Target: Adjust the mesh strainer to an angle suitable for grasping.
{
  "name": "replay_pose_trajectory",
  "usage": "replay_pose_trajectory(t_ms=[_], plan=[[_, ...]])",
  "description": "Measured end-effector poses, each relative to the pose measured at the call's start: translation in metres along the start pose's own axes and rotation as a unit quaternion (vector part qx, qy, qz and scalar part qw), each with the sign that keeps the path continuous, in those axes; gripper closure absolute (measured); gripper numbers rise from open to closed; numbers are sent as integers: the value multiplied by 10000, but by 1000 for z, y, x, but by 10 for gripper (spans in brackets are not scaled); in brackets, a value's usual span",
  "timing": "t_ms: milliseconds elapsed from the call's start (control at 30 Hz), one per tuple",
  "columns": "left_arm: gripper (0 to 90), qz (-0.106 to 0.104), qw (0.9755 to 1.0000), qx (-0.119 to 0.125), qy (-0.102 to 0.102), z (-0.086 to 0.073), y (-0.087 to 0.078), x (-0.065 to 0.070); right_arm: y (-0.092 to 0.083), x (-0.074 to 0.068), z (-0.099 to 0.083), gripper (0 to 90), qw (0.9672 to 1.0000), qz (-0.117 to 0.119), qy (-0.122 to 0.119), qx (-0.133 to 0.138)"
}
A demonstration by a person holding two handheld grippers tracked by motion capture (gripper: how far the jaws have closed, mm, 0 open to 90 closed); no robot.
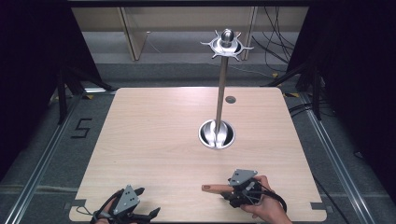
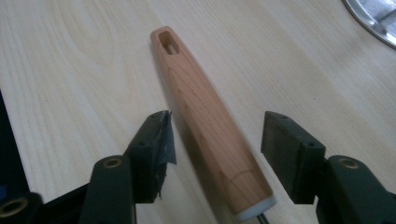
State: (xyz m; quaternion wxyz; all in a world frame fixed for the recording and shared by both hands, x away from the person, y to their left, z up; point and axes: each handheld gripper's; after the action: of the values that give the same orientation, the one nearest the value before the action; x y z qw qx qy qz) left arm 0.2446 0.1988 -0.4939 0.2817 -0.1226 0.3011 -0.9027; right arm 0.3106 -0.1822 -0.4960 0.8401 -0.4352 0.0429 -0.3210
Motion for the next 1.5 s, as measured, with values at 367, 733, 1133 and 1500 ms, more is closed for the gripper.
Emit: replay_pose_trajectory(t_ms=[367, 733, 1133, 1500], plan=[[150, 0, 9999, 42, -146, -1, 1, 1, 4, 4, 2, 536, 9992, 225, -64, -328], [150, 19, 9997, 106, -209, -1, 1, 2, 4, 5, 6, 602, 9980, 266, -234, -521], [150, -11, 9994, 151, -298, -1, 2, 3, 6, 7, 21, 687, 9885, 698, -886, -1007], [149, 33, 9999, 50, -142, -1, 0, 1, -6, 11, 29, 689, 9926, 405, -863, -755]])
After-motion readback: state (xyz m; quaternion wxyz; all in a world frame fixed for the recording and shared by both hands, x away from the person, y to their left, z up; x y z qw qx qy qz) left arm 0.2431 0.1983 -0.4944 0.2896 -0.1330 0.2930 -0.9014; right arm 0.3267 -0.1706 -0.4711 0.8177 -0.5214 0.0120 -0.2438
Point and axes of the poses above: each handheld gripper's, and its own axes: y roughly forward along the jaws, z roughly out of its top, x roughly to its right, and after that the axes turned 8 degrees about -z, right-handed
